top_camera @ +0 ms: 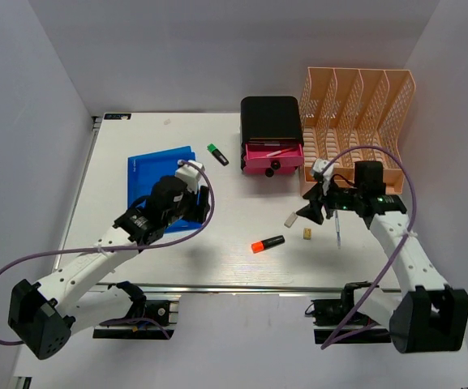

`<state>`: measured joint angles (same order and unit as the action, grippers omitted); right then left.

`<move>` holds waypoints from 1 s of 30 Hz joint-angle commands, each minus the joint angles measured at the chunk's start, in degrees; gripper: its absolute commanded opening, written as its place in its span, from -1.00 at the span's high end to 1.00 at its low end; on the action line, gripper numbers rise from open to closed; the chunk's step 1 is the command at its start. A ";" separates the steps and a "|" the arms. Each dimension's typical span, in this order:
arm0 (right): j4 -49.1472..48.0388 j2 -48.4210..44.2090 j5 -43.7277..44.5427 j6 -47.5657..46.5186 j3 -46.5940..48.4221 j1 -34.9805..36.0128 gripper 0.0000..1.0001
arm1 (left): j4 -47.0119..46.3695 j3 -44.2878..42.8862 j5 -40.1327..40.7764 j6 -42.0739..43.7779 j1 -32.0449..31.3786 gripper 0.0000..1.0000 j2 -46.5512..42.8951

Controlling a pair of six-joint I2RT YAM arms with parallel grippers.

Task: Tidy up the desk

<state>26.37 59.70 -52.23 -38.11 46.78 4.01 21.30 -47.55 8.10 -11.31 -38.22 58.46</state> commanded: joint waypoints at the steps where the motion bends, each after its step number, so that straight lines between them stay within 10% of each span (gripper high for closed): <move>1: 6.78 4.97 12.36 -6.66 2.61 1.96 -0.27 | -1.17 1.49 -1.33 0.58 0.25 -0.45 -1.15; 10: -0.35 5.60 41.39 10.05 1.21 3.90 0.34 | -3.64 6.33 -2.74 4.10 0.25 -0.47 -4.39; 17: -2.55 8.13 55.56 17.00 -2.49 2.50 0.10 | -2.32 7.21 -1.24 4.02 0.25 -0.48 -8.26; 30: -1.85 19.04 55.05 19.03 1.11 -2.16 -0.01 | -2.05 7.47 -1.15 4.28 0.25 -0.63 -7.39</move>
<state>25.32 77.56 2.83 -20.05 45.10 3.18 19.29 -40.53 7.05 -7.46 -38.20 51.09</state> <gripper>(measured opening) 0.501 0.805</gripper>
